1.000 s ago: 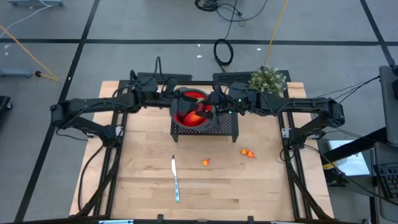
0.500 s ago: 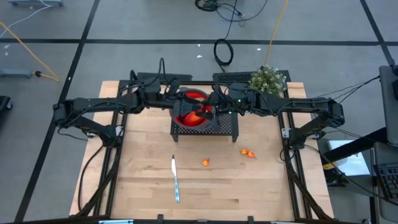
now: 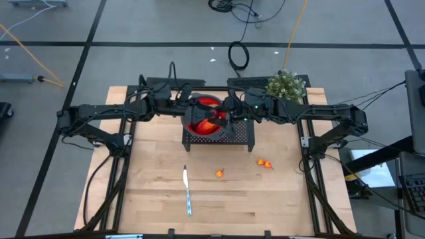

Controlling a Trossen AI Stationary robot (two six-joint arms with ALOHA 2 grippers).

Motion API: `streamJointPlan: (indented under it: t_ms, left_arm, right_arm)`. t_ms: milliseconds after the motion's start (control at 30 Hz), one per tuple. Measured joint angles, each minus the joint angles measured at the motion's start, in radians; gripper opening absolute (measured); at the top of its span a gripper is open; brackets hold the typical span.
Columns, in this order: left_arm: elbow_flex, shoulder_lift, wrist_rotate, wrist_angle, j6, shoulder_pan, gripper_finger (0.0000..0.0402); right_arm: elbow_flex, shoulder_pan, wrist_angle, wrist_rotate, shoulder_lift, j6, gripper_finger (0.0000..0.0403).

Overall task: Pick & Place Fruit
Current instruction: Put the pomegranate into the strainer on the shelf

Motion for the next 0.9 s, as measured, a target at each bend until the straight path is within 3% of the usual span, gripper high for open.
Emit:
streamJointPlan:
  t_ms: [400,700,900]
  left_arm:
    - [0.0,0.001,-0.004,0.03,-0.022,-0.009,0.0313]
    - [-0.001,0.001,-0.002,-0.007,-0.03,-0.008,0.0253]
    - [0.0,0.0,0.019,-0.021,-0.033,-0.007,0.0243]
  right_arm:
    - [0.001,0.0,0.042,0.0,0.02,0.038,0.0186]
    - [0.001,0.0,0.072,0.001,0.051,0.069,0.0187]
    - [0.0,0.006,0.079,0.004,0.055,0.074,0.0187]
